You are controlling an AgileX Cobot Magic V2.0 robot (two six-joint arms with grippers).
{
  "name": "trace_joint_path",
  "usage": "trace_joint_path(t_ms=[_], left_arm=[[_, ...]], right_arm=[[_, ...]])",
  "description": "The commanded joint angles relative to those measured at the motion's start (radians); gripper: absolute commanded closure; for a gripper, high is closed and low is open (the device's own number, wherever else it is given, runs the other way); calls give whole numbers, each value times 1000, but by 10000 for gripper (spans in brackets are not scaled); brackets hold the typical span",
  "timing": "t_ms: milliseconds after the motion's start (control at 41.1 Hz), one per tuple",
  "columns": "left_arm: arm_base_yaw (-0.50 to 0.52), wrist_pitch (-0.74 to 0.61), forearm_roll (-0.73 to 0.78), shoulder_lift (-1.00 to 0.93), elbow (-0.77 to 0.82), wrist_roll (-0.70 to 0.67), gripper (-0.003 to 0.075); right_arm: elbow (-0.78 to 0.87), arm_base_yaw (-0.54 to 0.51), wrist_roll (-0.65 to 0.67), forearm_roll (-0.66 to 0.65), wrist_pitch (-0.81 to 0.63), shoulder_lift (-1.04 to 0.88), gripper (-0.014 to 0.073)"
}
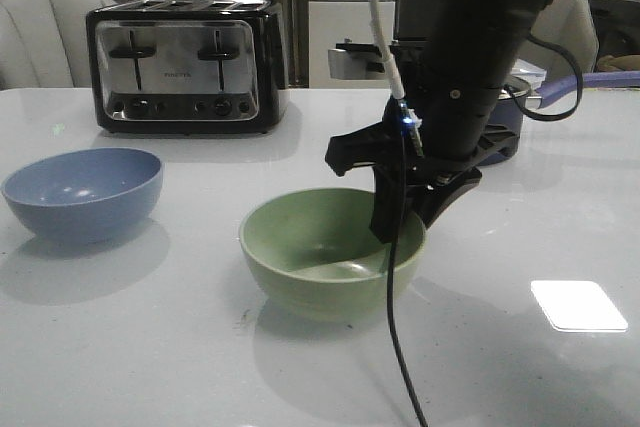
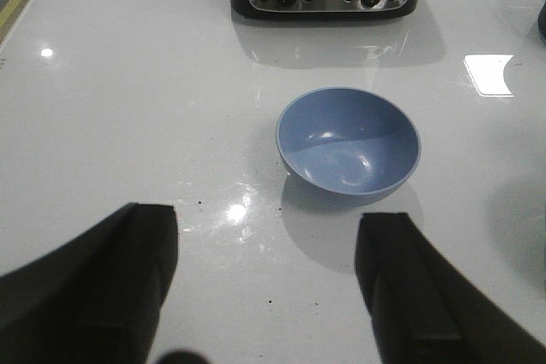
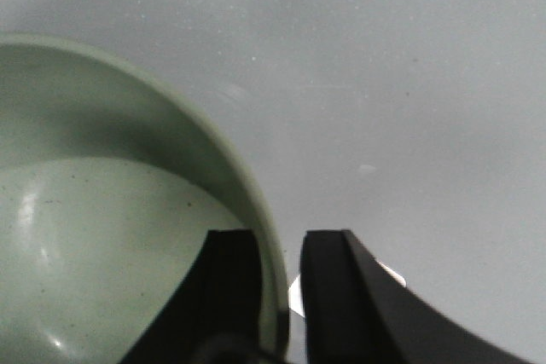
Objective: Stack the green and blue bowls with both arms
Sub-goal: 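Release the green bowl and lift the right gripper away, then move the left gripper down to the light blue bowl rim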
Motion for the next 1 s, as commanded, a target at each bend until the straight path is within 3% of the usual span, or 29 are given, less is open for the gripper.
trace_joint_path(t_ms=[0, 146, 365, 973], left_arm=[[-8, -83, -9, 8, -36, 1, 213], [-8, -83, -13, 8, -36, 1, 213], [-8, -83, -13, 8, -36, 1, 213], [-8, -80, 13, 15, -36, 1, 213]], right_arm=[[-32, -1, -13, 11, -34, -75, 218], [-25, 4, -21, 11, -38, -158, 219], [58, 54, -148, 11, -57, -378, 219], [508, 63, -160, -41, -65, -974, 219]])
